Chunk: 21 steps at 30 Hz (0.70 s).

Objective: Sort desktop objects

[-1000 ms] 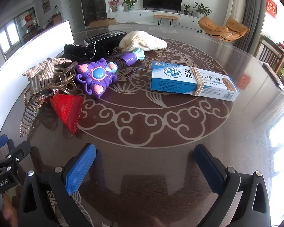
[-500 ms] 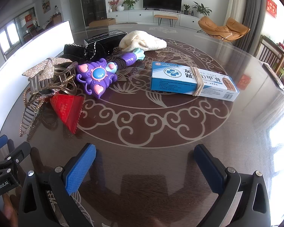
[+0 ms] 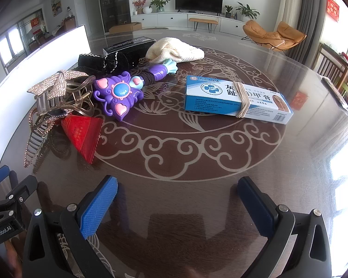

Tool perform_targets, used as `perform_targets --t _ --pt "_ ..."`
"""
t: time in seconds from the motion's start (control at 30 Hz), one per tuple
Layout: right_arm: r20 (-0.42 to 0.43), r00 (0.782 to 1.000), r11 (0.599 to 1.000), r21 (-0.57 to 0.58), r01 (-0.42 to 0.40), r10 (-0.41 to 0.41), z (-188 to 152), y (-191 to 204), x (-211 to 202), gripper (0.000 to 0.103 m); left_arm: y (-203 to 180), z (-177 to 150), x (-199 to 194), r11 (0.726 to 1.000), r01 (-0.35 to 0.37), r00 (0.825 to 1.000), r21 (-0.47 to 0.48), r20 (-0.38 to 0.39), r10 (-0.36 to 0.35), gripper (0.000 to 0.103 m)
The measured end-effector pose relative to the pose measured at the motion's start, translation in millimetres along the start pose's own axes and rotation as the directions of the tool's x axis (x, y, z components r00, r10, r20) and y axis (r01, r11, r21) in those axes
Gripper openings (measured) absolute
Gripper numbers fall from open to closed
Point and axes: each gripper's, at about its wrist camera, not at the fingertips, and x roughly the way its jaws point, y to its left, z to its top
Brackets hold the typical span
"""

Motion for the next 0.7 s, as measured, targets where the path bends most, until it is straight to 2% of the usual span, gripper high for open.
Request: perform_targets --t 0.07,0.2,0.53,0.63,0.7 --pt "0.000 1.000 1.000 0.000 0.000 0.000 0.0 0.0 0.0 0.103 0.7 -0.4 -0.6 1.000 0.011 1.000 0.013 0.001 -0.011 0.103" --pt "0.000 1.000 1.000 0.000 0.000 0.000 0.2 0.1 0.2 0.103 7.8 1.8 -0.9 0.997 0.050 0.997 0.052 -0.053 -0.048 0.103" --pt "0.000 1.000 1.000 0.000 0.000 0.000 -0.2 0.0 -0.3 0.103 14.0 -0.8 -1.9 0.999 0.031 0.999 0.028 -0.041 -0.030 0.103" --pt "0.000 1.000 1.000 -0.001 -0.001 0.001 -0.3 0.0 -0.4 0.103 12.1 0.4 -1.5 0.999 0.026 0.998 0.020 -0.058 -0.025 0.103" --pt "0.000 1.000 1.000 -0.001 -0.001 0.001 -0.3 0.0 -0.4 0.103 5.2 4.1 0.0 0.998 0.047 0.996 0.036 -0.074 -0.044 0.103"
